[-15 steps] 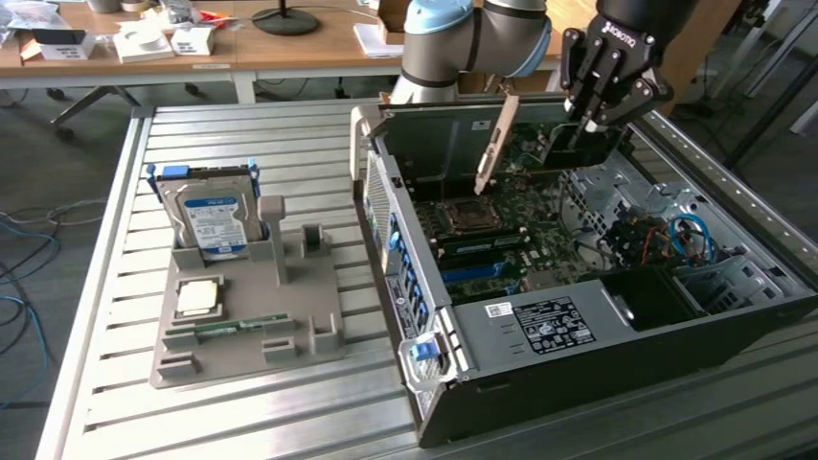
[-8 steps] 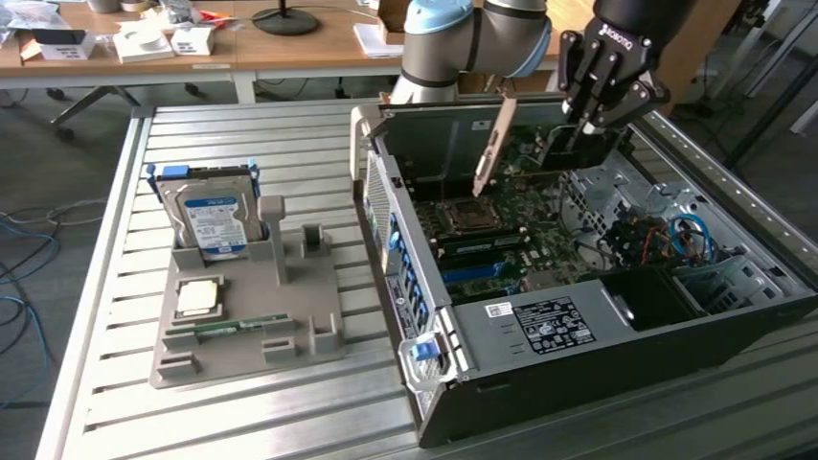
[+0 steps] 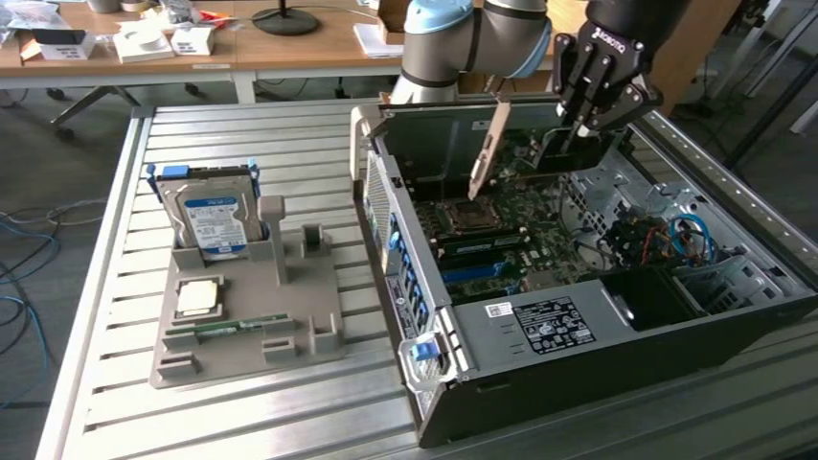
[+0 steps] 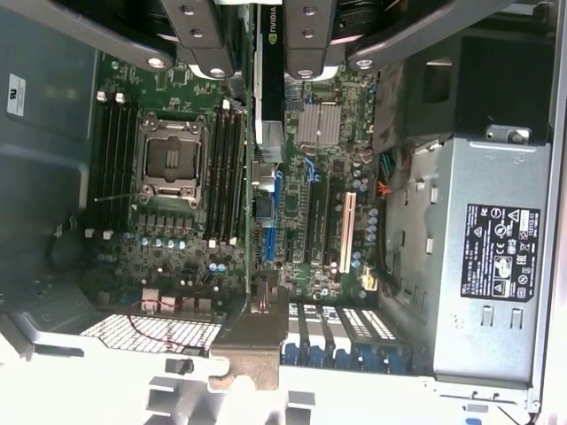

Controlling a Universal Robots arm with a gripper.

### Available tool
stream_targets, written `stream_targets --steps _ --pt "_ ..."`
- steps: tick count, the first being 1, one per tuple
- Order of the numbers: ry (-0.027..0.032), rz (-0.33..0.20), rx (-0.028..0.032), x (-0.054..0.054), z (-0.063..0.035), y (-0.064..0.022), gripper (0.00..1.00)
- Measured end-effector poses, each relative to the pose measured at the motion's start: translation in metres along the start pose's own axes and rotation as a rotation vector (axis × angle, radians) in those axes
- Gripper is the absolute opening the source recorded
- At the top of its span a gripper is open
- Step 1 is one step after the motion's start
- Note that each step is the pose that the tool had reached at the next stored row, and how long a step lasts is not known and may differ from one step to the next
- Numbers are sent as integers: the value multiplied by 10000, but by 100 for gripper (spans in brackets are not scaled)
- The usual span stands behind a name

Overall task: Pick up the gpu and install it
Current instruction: 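Insert the gpu into the slot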

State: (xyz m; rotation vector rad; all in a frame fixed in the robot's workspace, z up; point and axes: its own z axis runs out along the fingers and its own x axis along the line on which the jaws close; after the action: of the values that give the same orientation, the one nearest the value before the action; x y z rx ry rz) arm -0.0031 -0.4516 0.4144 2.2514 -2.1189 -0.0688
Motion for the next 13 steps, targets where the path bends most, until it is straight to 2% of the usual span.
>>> stream_targets --steps 13 --pt "18 -107 155 -10 113 150 26"
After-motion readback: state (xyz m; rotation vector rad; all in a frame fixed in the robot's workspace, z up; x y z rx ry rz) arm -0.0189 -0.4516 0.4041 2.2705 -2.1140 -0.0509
